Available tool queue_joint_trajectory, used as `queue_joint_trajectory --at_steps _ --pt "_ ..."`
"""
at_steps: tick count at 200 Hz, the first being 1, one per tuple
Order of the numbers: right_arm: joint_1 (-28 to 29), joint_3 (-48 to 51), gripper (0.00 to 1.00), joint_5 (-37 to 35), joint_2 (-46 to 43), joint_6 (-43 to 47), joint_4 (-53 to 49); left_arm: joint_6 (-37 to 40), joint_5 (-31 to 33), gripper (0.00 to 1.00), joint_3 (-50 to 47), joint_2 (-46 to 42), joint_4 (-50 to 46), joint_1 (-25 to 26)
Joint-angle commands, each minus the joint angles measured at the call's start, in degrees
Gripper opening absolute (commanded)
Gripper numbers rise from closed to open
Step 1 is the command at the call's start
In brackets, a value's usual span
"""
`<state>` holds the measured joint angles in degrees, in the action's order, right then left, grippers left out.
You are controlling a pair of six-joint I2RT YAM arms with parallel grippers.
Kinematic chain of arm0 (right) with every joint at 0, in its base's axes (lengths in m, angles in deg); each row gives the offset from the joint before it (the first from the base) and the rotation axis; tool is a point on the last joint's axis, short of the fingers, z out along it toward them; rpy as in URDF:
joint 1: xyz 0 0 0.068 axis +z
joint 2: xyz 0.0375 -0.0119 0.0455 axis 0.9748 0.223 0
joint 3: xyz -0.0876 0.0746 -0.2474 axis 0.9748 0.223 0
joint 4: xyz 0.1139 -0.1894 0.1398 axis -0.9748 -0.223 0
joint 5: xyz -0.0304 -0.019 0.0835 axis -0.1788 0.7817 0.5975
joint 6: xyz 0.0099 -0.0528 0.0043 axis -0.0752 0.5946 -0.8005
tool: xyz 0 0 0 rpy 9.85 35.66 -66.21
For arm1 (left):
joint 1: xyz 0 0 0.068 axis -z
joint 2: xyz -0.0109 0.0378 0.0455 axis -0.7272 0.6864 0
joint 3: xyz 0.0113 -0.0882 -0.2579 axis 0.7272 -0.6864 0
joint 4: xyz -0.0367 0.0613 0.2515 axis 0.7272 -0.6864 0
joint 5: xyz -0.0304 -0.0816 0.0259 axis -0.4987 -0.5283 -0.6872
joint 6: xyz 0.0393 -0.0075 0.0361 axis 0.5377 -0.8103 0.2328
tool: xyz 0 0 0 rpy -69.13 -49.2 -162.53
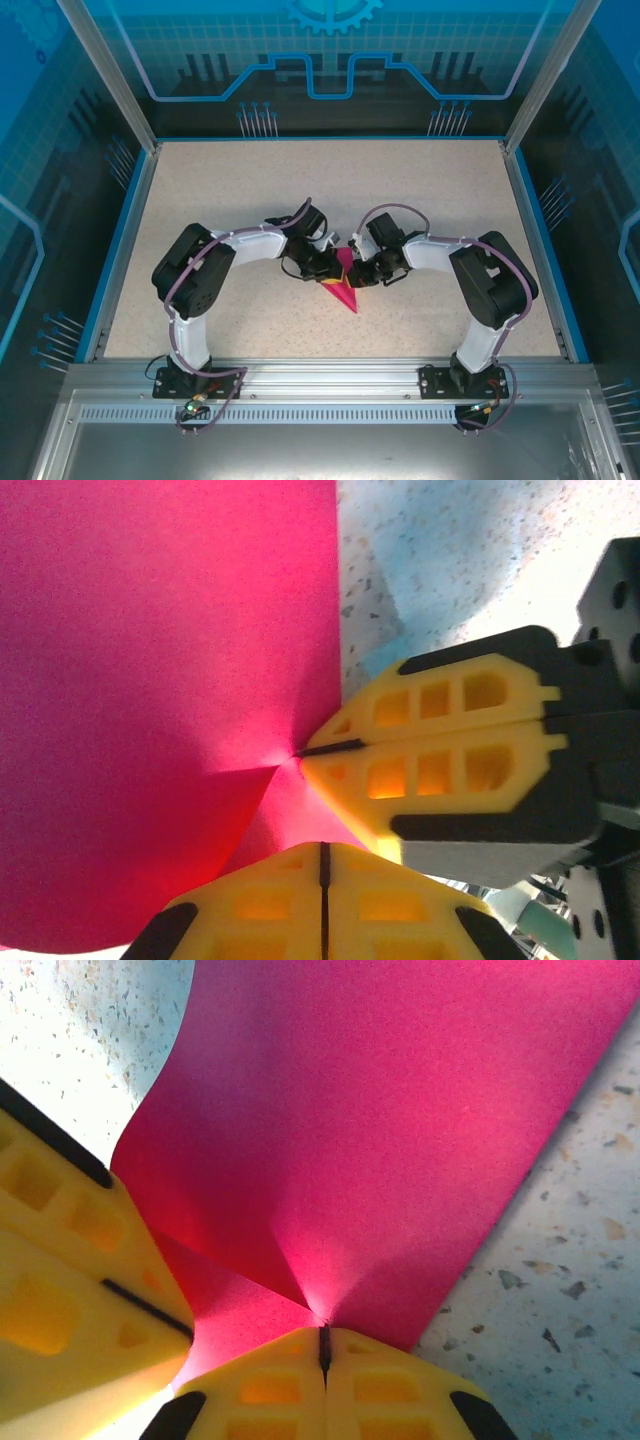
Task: Fold a paper plane with a square sheet of paper (fold left side to right side)
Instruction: Third fold the triangle at the center of the table.
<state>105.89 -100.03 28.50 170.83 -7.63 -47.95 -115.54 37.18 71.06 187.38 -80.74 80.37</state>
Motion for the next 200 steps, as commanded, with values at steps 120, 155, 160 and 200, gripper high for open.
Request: queue_joint_trajectory --at_steps 120,155,160,200 --pt "0.3 0.3 0.0 -1.0 1.9 0.9 -4.6 -0.3 5.2 0.07 -3.5 3.2 -0.5 0.3" --pt "-1.0 -3.7 0.1 -0.9 -1.1 0.3 -5.5 -0.2 6.2 0.07 -5.0 3.3 -0.6 0.3" --pt "-1.4 -4.1 0.13 -0.9 -1.8 0.3 -5.7 -0.3 6.2 0.06 -5.2 3.3 -0.5 0.3" --pt "-2.6 -4.7 0.34 -0.1 -7.9 1.0 -9.3 -0.4 6.6 0.06 -5.9 3.2 -0.2 0.3"
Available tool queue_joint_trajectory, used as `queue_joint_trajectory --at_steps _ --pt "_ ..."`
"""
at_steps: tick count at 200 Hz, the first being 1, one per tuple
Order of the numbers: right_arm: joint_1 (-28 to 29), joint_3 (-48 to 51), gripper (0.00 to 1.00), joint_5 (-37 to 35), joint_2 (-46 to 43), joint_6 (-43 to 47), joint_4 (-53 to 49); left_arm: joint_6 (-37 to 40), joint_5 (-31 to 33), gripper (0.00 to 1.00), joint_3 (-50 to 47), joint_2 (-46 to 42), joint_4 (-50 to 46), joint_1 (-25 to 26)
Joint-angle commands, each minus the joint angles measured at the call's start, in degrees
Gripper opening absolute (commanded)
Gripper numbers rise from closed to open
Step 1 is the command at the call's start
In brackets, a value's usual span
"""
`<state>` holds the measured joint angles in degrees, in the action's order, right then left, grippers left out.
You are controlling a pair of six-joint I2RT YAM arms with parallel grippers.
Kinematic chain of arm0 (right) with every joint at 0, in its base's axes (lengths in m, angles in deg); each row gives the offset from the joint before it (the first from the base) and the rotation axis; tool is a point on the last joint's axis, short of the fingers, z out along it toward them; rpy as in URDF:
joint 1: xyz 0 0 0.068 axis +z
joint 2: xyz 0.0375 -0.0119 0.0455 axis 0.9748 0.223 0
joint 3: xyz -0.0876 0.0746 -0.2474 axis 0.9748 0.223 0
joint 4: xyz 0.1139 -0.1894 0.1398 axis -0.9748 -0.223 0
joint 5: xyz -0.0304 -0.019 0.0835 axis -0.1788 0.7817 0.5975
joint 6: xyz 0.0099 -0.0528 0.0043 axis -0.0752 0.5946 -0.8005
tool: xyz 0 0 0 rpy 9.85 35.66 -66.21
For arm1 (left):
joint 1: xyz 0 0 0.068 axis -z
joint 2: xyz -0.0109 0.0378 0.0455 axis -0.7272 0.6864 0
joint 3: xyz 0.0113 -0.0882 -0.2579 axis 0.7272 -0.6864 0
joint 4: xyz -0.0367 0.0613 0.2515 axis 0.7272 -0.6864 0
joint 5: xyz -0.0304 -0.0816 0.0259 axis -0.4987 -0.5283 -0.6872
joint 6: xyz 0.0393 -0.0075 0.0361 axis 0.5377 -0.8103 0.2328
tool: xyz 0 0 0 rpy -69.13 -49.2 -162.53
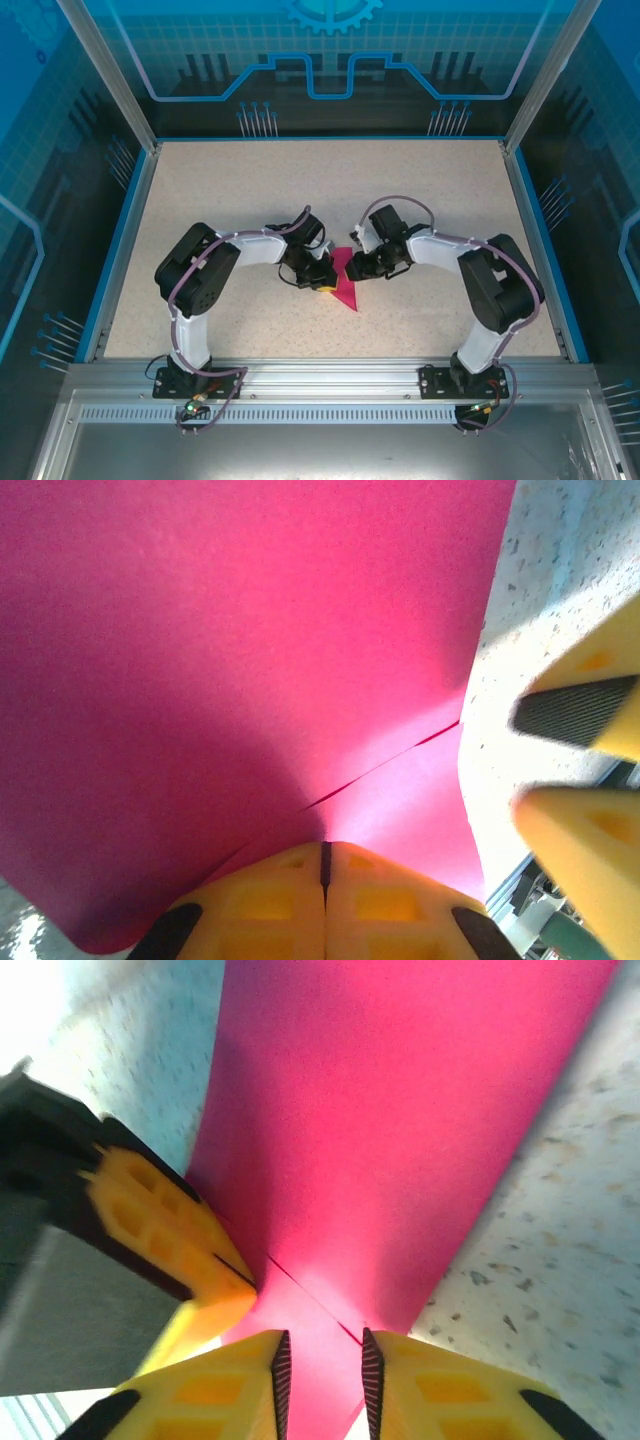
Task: Fold a paper plane with a square sheet of paper (fold left side to right side)
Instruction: Third fold the triangle at the center of the table.
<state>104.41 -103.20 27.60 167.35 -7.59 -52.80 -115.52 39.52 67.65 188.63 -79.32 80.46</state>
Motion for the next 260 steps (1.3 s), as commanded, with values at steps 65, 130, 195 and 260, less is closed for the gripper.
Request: queue_joint_trajectory --at_steps 65,130,195,260 --pt "1.2 6.7 0.24 16.6 -9.2 -3.2 -3.2 -0.2 4.2 0.06 -2.1 1.9 -2.0 0.2" --pt "3.7 4.5 0.24 14.3 -1.8 -3.8 -3.5 -0.2 4.4 0.06 -2.0 2.0 -1.8 0.3" --pt "4.2 4.3 0.25 10.7 1.0 -2.9 -5.6 0.0 4.5 0.06 -2.0 1.9 -2.2 0.2" --pt "4.8 3.9 0.25 8.0 2.3 -2.2 -8.0 0.1 4.6 0.06 -1.9 2.1 -2.2 0.2"
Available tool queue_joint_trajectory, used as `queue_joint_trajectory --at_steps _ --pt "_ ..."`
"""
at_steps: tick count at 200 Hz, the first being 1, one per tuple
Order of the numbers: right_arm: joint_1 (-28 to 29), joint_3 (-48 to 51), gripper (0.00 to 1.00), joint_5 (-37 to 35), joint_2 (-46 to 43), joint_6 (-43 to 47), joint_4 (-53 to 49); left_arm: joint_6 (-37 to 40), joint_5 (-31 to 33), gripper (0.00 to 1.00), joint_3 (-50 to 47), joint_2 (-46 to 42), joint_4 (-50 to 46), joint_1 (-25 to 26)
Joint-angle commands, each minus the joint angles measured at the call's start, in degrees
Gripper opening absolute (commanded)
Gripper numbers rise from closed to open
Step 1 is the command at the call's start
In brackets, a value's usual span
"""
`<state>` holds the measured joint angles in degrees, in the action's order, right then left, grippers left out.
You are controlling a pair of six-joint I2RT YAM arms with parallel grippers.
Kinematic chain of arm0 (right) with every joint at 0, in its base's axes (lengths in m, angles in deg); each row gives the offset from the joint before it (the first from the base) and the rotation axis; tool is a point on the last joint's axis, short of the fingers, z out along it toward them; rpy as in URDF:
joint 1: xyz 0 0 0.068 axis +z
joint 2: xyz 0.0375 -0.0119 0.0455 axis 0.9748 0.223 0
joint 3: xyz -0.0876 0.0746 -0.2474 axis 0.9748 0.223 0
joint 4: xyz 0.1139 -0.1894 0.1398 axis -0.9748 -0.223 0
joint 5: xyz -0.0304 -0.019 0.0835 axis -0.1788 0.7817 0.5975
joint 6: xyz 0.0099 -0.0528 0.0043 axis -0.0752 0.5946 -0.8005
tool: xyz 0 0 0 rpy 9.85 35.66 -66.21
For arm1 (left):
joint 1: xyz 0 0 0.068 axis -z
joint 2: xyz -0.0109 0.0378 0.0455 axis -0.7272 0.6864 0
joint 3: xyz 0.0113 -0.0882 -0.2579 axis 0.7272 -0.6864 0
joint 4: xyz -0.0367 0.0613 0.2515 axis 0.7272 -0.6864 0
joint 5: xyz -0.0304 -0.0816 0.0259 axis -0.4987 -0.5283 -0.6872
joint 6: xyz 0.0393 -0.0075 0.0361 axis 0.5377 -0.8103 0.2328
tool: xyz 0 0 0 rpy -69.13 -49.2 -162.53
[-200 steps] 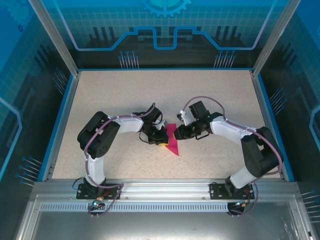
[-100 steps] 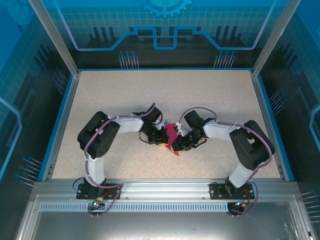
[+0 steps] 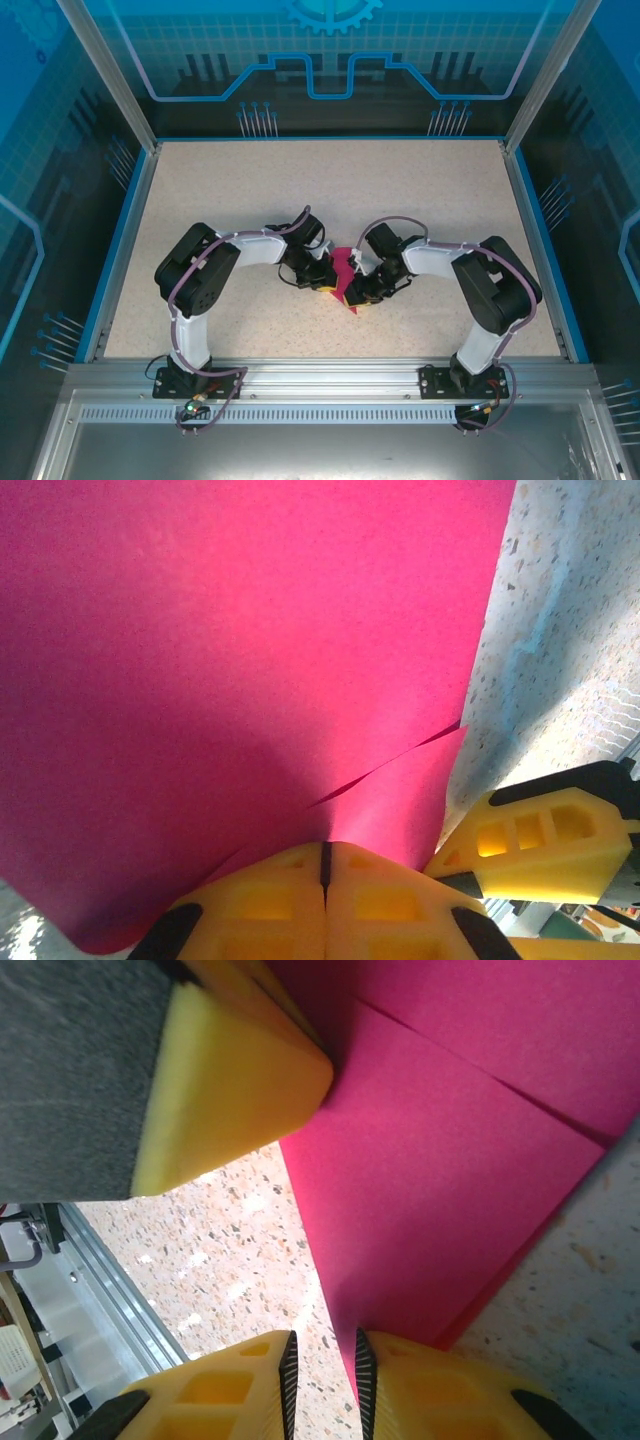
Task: Fold a paper plane with a square sheet of paper (fold left side to right side)
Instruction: Third fold the triangle at the center of the table.
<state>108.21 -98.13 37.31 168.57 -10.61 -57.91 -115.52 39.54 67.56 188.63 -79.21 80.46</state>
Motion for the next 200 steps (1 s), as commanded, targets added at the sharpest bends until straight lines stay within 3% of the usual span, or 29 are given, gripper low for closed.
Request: queue_joint_trajectory --at_steps 1,99,159,200 --pt "1.1 -1.1 0.25 -1.8 1.1 0.8 -2.9 0.1 4.6 0.06 -1.8 2.1 -2.3 0.2" --pt "2.5 -3.3 0.16 -7.8 3.2 1.6 -7.5 0.0 4.4 0.06 -1.4 1.6 -2.3 0.3" --pt "2.8 -2.7 0.1 -13.3 4.4 -0.5 -8.7 -0.2 2.4 0.12 0.3 -5.1 -2.2 0.2" --pt "2.7 -2.4 0.04 -14.0 4.7 -1.4 -7.7 -1.2 -1.2 0.09 -2.4 -9.0 -0.4 0.3"
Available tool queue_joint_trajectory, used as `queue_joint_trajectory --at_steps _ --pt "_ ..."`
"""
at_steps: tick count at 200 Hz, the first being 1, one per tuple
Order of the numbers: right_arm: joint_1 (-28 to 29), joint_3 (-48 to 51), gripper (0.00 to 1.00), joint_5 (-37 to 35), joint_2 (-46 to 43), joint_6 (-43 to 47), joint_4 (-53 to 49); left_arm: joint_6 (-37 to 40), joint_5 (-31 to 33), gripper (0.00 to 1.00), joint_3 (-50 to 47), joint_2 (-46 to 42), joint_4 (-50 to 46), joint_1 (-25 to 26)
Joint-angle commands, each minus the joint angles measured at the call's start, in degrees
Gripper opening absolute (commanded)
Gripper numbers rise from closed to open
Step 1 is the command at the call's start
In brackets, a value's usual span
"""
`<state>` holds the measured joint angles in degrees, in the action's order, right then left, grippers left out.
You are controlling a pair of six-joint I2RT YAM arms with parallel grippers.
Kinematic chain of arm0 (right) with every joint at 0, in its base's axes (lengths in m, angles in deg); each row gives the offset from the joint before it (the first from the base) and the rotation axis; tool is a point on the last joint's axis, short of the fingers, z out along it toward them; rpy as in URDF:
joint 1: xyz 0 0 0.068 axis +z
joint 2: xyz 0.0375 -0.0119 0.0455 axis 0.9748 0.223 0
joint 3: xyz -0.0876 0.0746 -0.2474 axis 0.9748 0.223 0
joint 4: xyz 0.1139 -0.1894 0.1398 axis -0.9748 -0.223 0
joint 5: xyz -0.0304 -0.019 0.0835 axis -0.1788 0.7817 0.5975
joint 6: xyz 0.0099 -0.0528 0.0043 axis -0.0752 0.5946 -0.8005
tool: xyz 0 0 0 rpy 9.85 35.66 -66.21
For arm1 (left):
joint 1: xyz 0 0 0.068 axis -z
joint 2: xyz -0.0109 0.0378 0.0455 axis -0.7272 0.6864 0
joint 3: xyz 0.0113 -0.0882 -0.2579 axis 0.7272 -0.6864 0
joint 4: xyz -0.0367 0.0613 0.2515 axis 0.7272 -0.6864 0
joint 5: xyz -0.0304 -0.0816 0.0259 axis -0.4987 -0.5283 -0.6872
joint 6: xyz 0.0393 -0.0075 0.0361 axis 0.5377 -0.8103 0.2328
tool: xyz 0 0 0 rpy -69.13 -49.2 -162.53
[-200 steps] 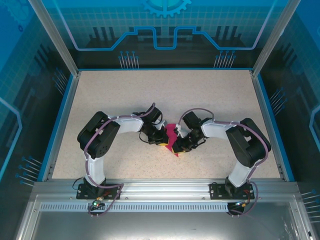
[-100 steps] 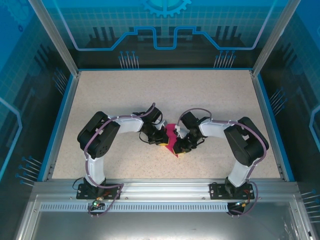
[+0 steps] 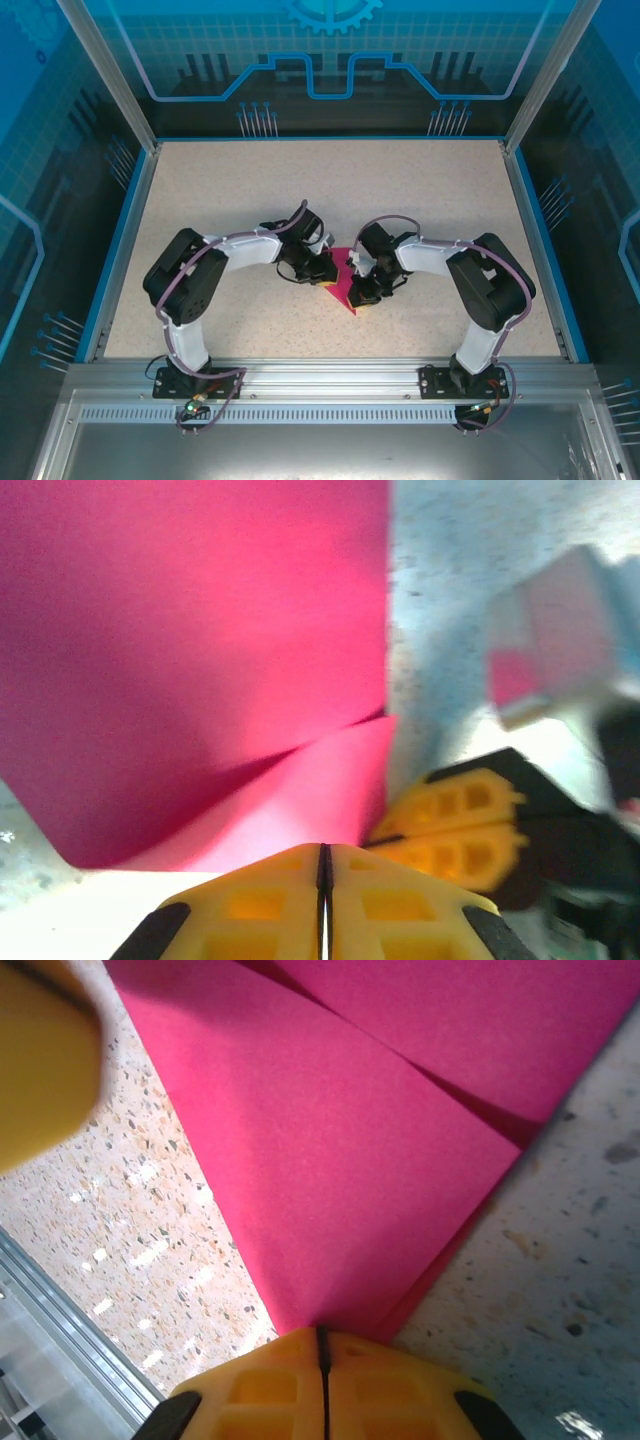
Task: Fold a paper plane with a square sheet of paper (fold left side to right side)
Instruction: Third fold the triangle at the center of the table.
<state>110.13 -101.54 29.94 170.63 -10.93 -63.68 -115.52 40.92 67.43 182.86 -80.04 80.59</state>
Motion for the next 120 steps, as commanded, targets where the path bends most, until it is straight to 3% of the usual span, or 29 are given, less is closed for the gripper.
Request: queue_joint_trajectory --at_steps 1,64,120 --pt "0.8 1.0 0.04 -6.7 2.7 -1.1 -1.9 -1.3 -2.7 0.08 -2.4 -3.2 0.6 0.2" --pt "0.8 0.7 0.01 -7.0 3.2 -0.9 -2.3 -3.6 -5.9 0.05 -5.6 -0.9 7.5 2.6" --pt "0.8 0.5 0.01 -7.4 3.2 -0.7 -2.7 -3.4 -5.0 0.04 -4.8 3.0 8.3 3.3"
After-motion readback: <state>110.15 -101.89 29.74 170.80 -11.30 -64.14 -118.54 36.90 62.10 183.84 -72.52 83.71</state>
